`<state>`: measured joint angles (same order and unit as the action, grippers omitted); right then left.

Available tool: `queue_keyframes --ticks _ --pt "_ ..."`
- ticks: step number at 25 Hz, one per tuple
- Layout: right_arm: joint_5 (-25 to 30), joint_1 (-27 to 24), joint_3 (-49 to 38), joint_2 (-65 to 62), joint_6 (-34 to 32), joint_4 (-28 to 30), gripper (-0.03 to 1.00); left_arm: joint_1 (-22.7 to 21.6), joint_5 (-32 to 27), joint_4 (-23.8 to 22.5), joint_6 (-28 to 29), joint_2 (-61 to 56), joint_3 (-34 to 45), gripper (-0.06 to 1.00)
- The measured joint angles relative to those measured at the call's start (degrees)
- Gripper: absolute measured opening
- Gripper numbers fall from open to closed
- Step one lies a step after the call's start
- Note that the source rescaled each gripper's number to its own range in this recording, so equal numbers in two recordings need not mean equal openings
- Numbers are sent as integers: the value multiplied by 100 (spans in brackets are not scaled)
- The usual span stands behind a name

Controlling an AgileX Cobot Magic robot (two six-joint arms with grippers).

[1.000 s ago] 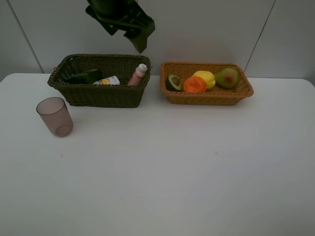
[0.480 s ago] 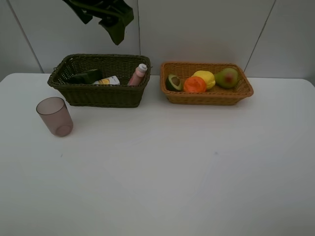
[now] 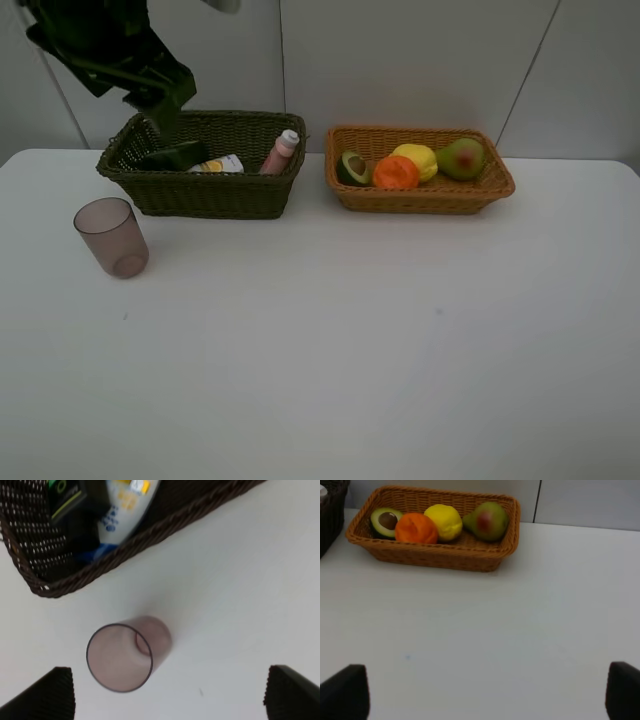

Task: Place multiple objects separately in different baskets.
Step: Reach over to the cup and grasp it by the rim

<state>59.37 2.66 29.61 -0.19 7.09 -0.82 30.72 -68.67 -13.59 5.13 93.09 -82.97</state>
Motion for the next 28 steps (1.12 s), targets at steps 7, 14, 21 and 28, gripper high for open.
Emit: queue_keyframes --ticks 7,14,21,28 --pt "0 0 0 0 0 0 100 -503 393 63 42 -283 938 100" --pt "0 0 0 0 0 0 100 -815 1263 173 42 -283 1602 100" --pt "0 0 0 0 0 -5 100 -929 2094 286 42 -283 2096 100" --pt "0 0 0 0 0 -5 100 -1053 2341 383 23 161 2129 100"
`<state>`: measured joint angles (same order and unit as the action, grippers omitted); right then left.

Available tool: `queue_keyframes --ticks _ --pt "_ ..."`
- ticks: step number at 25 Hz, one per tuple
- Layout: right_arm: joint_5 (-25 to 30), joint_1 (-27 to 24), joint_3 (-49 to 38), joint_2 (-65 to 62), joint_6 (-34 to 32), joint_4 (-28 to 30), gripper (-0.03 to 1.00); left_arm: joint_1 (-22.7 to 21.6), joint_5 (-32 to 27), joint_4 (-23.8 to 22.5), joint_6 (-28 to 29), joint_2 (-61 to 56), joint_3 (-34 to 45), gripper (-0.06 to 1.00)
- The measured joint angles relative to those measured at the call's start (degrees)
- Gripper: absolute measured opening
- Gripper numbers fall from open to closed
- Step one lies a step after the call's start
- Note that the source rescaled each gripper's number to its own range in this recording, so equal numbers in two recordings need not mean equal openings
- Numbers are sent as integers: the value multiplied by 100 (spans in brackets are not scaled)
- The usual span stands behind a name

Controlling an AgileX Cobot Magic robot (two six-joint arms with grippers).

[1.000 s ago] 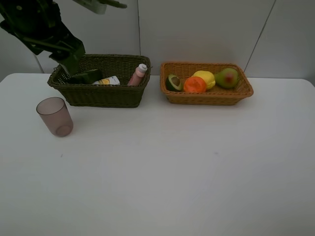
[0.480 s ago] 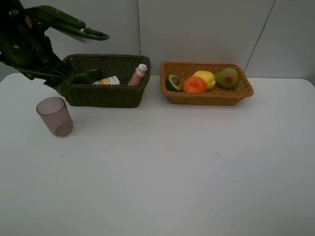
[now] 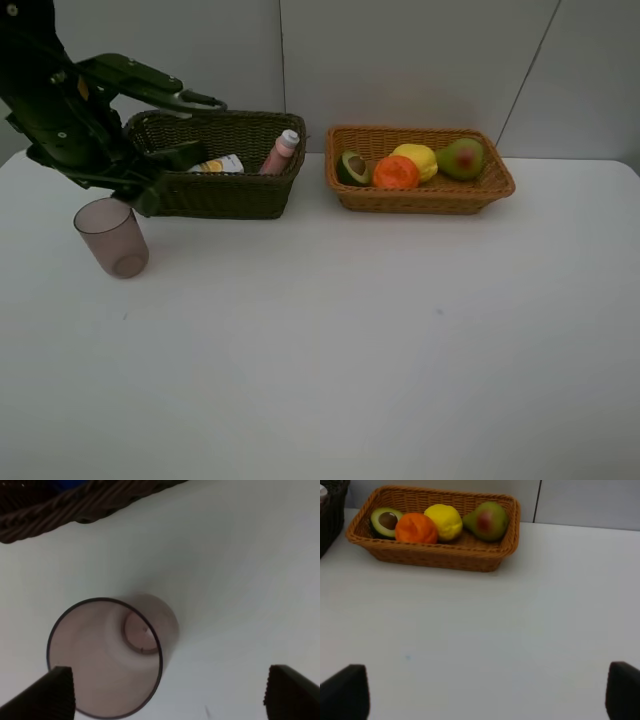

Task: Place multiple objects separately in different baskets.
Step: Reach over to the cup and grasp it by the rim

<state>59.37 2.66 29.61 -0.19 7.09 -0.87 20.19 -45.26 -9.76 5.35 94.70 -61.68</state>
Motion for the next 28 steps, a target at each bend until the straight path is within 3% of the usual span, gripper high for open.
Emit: queue_keyframes --ticks 28 --pt "0 0 0 0 0 5 100 -290 586 150 -180 1277 0 100"
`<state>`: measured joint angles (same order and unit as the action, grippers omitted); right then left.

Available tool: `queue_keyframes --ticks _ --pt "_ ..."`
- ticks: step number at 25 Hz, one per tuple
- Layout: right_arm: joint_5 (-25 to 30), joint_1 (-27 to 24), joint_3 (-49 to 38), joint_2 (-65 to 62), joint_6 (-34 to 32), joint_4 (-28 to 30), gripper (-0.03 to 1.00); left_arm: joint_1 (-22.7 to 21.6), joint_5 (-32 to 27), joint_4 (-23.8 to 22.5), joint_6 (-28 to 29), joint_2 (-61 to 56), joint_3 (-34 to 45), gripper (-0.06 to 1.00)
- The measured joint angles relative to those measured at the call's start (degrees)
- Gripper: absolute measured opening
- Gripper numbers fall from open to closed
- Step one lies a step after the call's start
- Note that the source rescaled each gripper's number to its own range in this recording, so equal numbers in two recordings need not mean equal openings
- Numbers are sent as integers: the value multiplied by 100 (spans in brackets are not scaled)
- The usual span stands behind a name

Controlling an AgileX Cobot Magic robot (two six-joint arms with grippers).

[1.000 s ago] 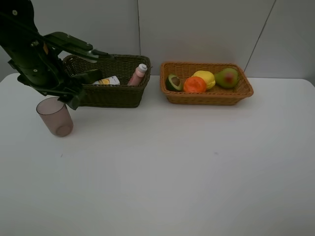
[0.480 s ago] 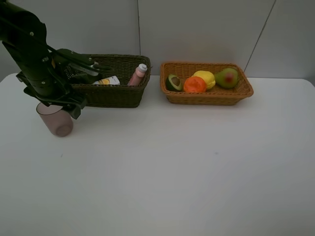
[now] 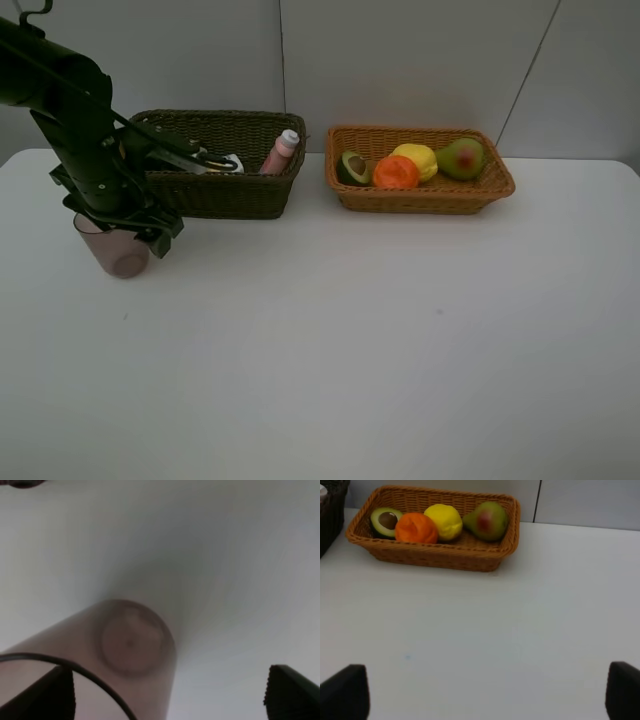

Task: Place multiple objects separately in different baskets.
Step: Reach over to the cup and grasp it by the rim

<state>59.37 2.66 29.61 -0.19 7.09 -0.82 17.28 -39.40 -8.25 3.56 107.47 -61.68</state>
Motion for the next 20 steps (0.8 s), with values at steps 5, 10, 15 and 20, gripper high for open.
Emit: queue_keyframes --ticks 5,10,15,20 --pt "0 0 0 0 0 0 100 0 5 17 0 38 0 100" --pt "0 0 0 0 0 0 100 0 -59 37 -47 62 0 100" --pt "0 0 0 0 0 0 100 0 -76 20 -98 62 0 97" --pt "0 0 0 0 0 -5 100 0 -80 26 -100 62 0 64"
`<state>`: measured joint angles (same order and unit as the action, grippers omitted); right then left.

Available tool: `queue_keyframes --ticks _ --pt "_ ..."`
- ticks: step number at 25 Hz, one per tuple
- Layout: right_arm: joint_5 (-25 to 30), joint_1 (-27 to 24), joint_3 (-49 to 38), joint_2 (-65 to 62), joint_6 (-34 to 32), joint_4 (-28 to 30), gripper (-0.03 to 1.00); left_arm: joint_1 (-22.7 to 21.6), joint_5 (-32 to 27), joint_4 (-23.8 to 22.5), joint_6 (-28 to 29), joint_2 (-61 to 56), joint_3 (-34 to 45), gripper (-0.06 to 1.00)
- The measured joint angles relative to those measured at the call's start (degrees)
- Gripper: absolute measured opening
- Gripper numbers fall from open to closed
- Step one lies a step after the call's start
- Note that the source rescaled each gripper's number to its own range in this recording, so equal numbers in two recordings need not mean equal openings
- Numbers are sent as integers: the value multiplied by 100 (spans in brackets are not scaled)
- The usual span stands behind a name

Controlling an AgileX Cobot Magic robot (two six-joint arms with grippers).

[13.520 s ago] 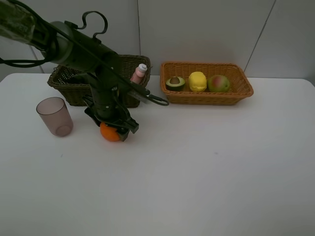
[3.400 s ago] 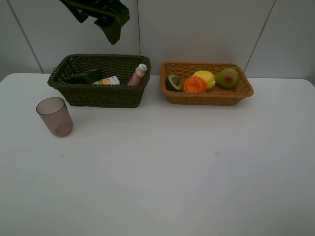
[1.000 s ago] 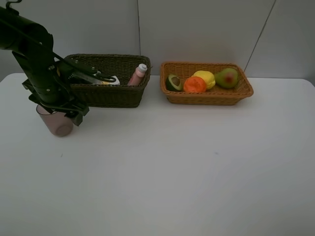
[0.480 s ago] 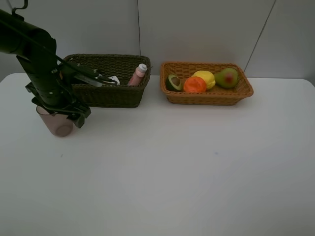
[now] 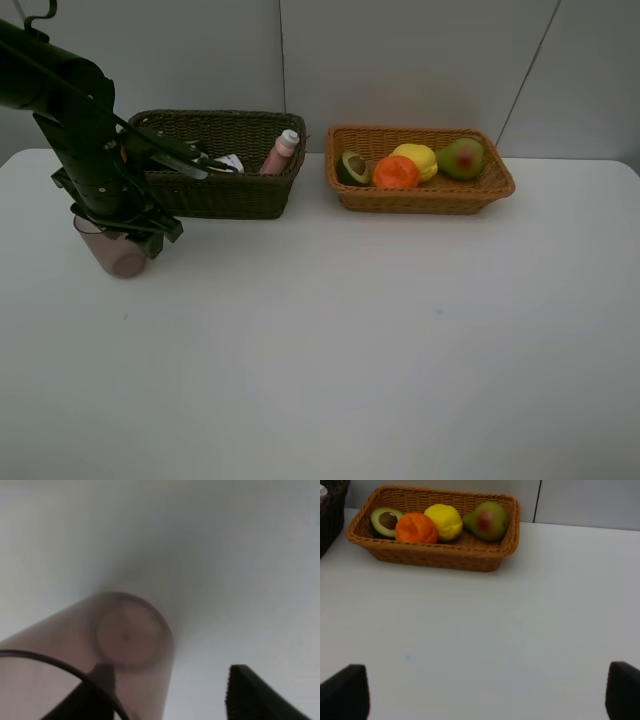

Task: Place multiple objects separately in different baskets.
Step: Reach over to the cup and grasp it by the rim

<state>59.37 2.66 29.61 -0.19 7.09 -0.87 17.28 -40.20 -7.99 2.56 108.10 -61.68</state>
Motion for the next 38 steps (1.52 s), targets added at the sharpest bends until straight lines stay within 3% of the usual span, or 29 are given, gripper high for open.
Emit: queue_keyframes --ticks 5,7,38 --pt "0 0 0 0 0 0 100 0 0 79 -5 0 0 10" --pt "0 0 0 0 0 0 100 0 -19 89 -5 0 0 0" --pt "0 0 0 0 0 5 100 0 -45 231 -44 -145 0 0"
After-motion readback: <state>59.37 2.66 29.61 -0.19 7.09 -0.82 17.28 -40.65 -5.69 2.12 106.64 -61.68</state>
